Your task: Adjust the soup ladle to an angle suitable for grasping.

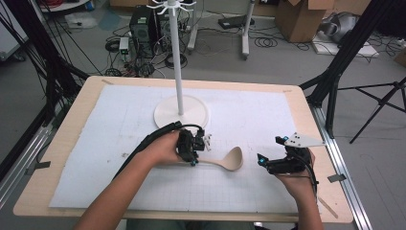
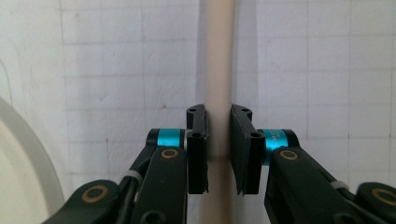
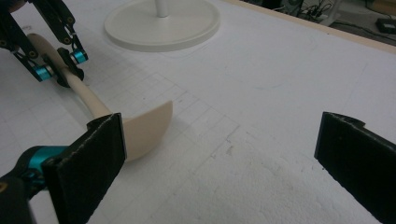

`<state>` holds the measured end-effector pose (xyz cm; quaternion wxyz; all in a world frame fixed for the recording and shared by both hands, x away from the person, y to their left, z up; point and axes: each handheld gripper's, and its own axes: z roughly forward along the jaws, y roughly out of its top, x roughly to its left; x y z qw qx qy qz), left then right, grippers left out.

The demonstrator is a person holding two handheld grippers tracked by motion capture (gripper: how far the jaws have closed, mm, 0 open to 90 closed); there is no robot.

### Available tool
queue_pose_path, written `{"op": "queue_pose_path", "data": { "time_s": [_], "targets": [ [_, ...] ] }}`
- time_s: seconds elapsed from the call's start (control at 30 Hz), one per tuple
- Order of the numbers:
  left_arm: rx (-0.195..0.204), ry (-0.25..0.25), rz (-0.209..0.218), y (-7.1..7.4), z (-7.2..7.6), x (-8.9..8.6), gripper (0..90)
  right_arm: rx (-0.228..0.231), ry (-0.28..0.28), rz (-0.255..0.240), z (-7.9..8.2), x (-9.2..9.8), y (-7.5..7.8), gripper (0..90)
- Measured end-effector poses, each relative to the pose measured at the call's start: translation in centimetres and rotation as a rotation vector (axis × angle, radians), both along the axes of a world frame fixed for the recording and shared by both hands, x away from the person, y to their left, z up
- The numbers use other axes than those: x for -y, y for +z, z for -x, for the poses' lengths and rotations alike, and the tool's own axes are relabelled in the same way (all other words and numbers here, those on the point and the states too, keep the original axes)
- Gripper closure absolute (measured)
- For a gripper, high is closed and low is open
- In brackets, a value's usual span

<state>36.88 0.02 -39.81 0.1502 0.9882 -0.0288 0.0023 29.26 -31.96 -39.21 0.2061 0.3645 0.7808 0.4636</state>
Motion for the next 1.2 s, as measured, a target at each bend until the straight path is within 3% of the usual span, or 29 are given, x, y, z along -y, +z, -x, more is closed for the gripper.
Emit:
{"op": "queue_pose_path", "data": {
  "time_s": [0.43, 0.63, 0.87, 1.07, 1.2],
  "targets": [
    [-0.011, 0.007, 0.005, -0.5, 0.1, 0.9, 76.0, 0.001, -0.002, -0.003, 0.0, 0.1, 0.0, 0.5],
    [-0.038, 0.02, 0.026, -0.4, 0.2, 0.5, 55.4, 0.001, -0.003, -0.002, 0.0, 0.1, 0.0, 0.5],
    [-0.098, 0.007, 0.097, 1.3, 0.9, 0.1, 52.1, 0.001, -0.001, 0.001, 0.0, 0.1, 0.0, 0.5],
    [-0.09, 0.008, 0.155, 2.9, 1.4, -0.8, 46.4, 0.0, 0.001, 0.008, -0.1, 0.0, -0.1, 0.5],
    [-0.076, 0.051, 0.224, 4.1, 1.6, -1.9, 44.1, -0.004, -0.002, 0.006, -0.1, 0.1, -0.1, 0.5]
  ]
}}
